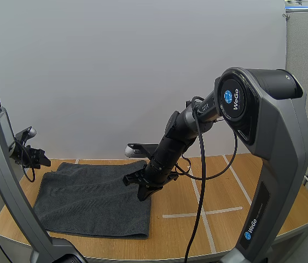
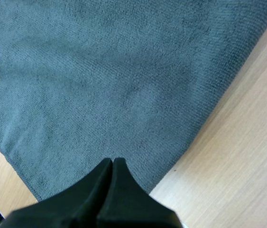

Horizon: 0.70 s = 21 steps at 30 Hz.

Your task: Fold the towel

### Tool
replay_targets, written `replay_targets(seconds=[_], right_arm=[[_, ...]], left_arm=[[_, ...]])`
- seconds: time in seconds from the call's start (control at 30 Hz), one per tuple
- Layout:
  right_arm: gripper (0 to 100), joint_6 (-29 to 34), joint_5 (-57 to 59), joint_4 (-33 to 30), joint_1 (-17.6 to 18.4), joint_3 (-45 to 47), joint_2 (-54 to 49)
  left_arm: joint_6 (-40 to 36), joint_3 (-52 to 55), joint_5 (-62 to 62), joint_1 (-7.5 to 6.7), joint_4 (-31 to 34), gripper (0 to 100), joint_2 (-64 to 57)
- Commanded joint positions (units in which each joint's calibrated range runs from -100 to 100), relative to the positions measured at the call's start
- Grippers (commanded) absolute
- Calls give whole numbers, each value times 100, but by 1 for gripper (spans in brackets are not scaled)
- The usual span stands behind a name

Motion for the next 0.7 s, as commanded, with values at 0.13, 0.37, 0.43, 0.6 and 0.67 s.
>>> replay_targets(seconds=[0.13, 0.37, 0.43, 0.6, 0.67], right_arm=[[0, 8, 111, -14, 6, 16, -78], [0, 8, 124, -14, 6, 16, -78], [0, 8, 143, -14, 6, 16, -78], [0, 8, 179, -14, 6, 16, -78], [0, 8, 179, -14, 6, 16, -78]], left_arm=[[-101, -109, 160, -23, -140, 85, 90], [-127, -109, 160, -146, -190, 85, 247], [-154, -111, 160, -194, -213, 85, 320], [-178, -168, 160, -254, -354, 85, 462], [-178, -225, 160, -254, -381, 85, 493]])
